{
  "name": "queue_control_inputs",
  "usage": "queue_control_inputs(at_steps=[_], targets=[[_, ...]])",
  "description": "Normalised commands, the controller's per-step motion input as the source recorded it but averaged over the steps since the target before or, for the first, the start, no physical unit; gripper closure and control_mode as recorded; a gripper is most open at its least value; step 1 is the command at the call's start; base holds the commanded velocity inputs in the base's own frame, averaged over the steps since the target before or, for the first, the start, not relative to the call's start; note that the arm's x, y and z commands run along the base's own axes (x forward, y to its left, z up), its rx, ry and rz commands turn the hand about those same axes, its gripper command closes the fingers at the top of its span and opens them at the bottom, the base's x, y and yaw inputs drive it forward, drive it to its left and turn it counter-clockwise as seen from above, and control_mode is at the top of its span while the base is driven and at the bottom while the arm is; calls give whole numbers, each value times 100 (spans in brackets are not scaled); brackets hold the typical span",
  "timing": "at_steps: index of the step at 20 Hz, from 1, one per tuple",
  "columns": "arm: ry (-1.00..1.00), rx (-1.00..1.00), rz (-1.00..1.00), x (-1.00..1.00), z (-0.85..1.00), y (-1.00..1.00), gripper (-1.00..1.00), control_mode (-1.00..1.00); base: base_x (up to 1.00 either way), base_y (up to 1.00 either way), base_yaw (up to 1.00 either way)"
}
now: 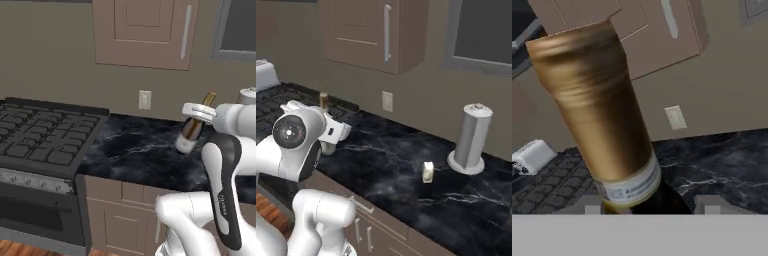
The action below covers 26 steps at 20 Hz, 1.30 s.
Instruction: Move the drinks to the dining counter.
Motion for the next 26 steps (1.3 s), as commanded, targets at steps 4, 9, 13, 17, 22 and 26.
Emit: queue_control_inputs(at_steps=[4,9,13,17,22,26], targets=[[0,0,0,0,0,0,100,100,0,0,100],[0,0,0,0,0,0,100,100,0,0,100],[0,0,0,0,0,0,100,100,0,0,100],[0,0,0,0,0,0,100,100,0,0,100],[0,0,0,0,0,0,100,100,0,0,100],[0,0,0,0,0,0,100,100,0,0,100]])
